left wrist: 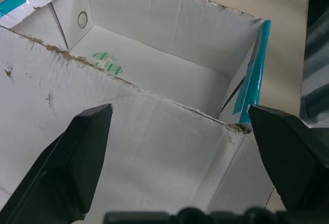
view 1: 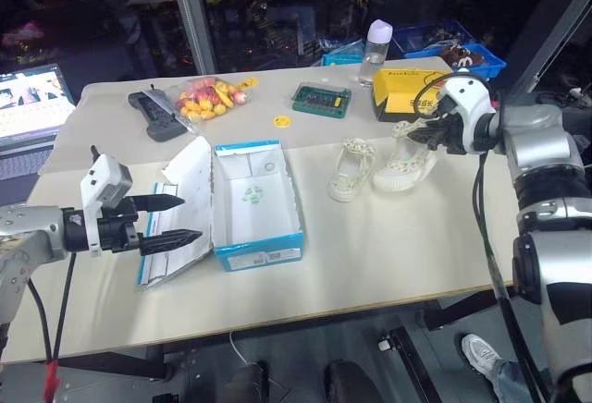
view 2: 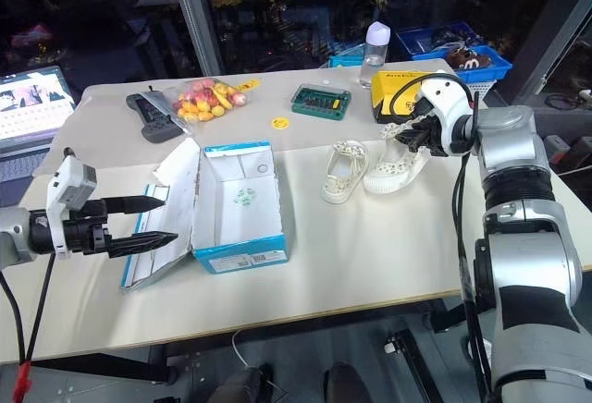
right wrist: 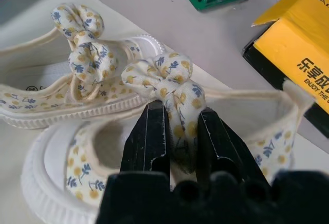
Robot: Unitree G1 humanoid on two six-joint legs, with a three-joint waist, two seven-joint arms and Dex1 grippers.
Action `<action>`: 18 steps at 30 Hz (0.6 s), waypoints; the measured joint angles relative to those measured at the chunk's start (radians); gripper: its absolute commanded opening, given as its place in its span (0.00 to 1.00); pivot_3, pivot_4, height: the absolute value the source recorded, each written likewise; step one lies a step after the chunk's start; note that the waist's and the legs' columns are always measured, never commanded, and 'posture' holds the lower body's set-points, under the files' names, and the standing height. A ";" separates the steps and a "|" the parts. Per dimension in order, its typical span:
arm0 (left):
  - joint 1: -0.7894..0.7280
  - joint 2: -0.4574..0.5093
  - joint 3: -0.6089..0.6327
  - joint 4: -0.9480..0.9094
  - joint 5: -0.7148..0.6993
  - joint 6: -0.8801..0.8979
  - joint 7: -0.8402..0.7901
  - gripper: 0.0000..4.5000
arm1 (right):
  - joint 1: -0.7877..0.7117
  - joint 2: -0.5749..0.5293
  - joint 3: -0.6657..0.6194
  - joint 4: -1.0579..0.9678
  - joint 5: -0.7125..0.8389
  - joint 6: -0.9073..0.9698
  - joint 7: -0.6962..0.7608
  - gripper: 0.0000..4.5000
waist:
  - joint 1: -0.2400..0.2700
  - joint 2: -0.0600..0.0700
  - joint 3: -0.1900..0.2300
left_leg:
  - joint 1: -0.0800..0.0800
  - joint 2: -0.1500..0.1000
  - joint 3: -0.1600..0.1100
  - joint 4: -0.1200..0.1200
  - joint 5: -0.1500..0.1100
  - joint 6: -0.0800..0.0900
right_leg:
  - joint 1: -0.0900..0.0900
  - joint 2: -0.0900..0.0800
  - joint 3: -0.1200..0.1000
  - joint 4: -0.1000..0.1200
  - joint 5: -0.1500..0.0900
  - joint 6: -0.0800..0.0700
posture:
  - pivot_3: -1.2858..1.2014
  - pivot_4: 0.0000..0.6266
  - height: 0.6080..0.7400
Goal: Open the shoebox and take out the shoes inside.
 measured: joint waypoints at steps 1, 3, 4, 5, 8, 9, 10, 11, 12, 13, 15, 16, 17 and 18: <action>0.002 0.000 0.002 0.000 0.000 0.002 0.000 1.00 | 0.000 0.000 0.001 0.000 -0.002 -0.001 0.001 0.16 | 0.000 0.000 0.000 | 0.000 0.000 0.000 0.000 0.000 0.000 | 0.000 0.000 0.000 0.000 0.000 0.000 | 0.52 0.24 1.00; 0.004 0.000 0.006 -0.001 0.000 0.008 0.001 1.00 | 0.001 0.002 0.012 0.008 -0.013 -0.018 -0.002 0.16 | 0.000 0.000 0.000 | 0.000 0.000 0.000 0.000 0.000 0.000 | 0.000 0.000 0.000 0.000 0.000 0.000 | 0.52 0.24 1.00; 0.004 0.000 0.007 -0.001 0.000 0.009 0.002 1.00 | 0.004 0.007 0.015 0.015 -0.015 -0.026 -0.005 0.16 | 0.000 0.000 0.000 | 0.000 0.000 0.000 0.000 0.000 0.000 | 0.000 0.000 0.000 0.000 0.000 0.000 | 0.52 0.24 1.00; 0.004 0.000 0.007 -0.002 0.000 0.010 0.003 1.00 | 0.008 0.013 0.016 0.022 -0.016 -0.033 -0.010 0.16 | -0.001 0.000 0.000 | 0.000 0.000 0.000 0.000 0.000 0.000 | 0.000 0.000 0.000 0.000 0.000 0.000 | 0.52 0.24 1.00; 0.004 0.000 0.008 -0.011 0.000 0.012 0.006 1.00 | 0.033 0.045 0.020 0.069 -0.023 -0.063 -0.033 0.16 | 0.000 0.000 0.000 | 0.000 0.000 0.000 0.000 0.000 0.000 | 0.000 0.000 0.000 0.000 0.000 0.000 | 0.52 0.24 1.00; 0.004 0.000 0.008 -0.016 -0.001 0.012 0.008 1.00 | 0.043 0.055 0.024 0.088 -0.032 -0.081 -0.049 0.16 | 0.000 0.000 0.000 | 0.000 0.000 0.000 0.000 0.000 0.000 | 0.000 0.000 0.000 0.000 0.000 0.000 | 0.52 0.24 1.00; 0.004 0.000 0.008 -0.017 -0.001 0.012 0.009 1.00 | 0.050 0.061 0.027 0.098 -0.035 -0.088 -0.059 0.16 | 0.000 0.000 0.000 | 0.000 0.000 0.000 0.000 0.000 0.000 | 0.000 0.000 0.000 0.000 0.000 0.000 | 0.52 0.24 1.00; 0.004 0.000 0.008 -0.018 -0.001 0.012 0.013 1.00 | 0.057 0.069 0.029 0.116 -0.046 -0.108 -0.079 0.16 | 0.000 0.000 0.000 | 0.000 0.000 0.000 0.000 0.000 0.000 | 0.000 0.000 0.000 0.000 0.000 0.000 | 0.52 0.24 1.00; 0.004 0.000 0.008 -0.018 -0.001 0.012 0.016 1.00 | 0.059 0.072 0.030 0.132 -0.052 -0.118 -0.094 0.16 | 0.000 0.000 0.000 | 0.000 0.000 0.000 0.000 0.000 0.000 | 0.000 0.000 0.000 0.000 0.000 0.000 | 0.52 0.24 1.00; 0.004 0.000 0.008 -0.018 -0.001 0.013 0.018 1.00 | 0.060 0.072 0.029 0.141 -0.053 -0.125 -0.105 0.16 | -0.001 0.000 0.000 | 0.000 0.000 0.000 0.000 0.000 0.000 | 0.000 0.000 0.000 0.000 0.000 0.000 | 0.52 0.24 1.00; 0.004 0.000 0.008 -0.019 -0.001 0.013 0.020 1.00 | 0.059 0.073 0.024 0.151 -0.052 -0.139 -0.118 0.29 | -0.002 0.000 0.000 | 0.000 0.000 0.000 0.000 0.000 0.000 | 0.000 0.000 0.000 0.000 0.000 0.000 | 0.52 0.24 1.00; 0.004 0.000 0.008 -0.019 -0.001 0.013 0.021 1.00 | 0.059 0.073 0.022 0.155 -0.052 -0.143 -0.126 0.33 | -0.001 0.000 0.000 | 0.001 0.000 0.000 0.000 0.000 0.000 | 0.000 0.000 0.000 0.001 0.000 0.000 | 0.52 0.24 1.00; 0.004 0.000 0.009 -0.019 -0.001 0.013 0.022 1.00 | 0.059 0.073 0.020 0.158 -0.052 -0.143 -0.134 0.40 | -0.001 0.000 0.000 | 0.001 0.000 0.000 0.000 0.000 0.000 | 0.001 0.000 0.000 0.001 0.000 0.000 | 0.52 0.24 1.00; 0.004 0.000 0.009 -0.019 -0.001 0.013 0.024 1.00 | 0.059 0.073 0.018 0.161 -0.052 -0.143 -0.142 0.49 | -0.001 0.000 0.000 | 0.001 0.000 0.000 0.000 0.000 0.000 | 0.001 0.000 0.000 0.001 0.000 0.000 | 0.52 0.24 1.00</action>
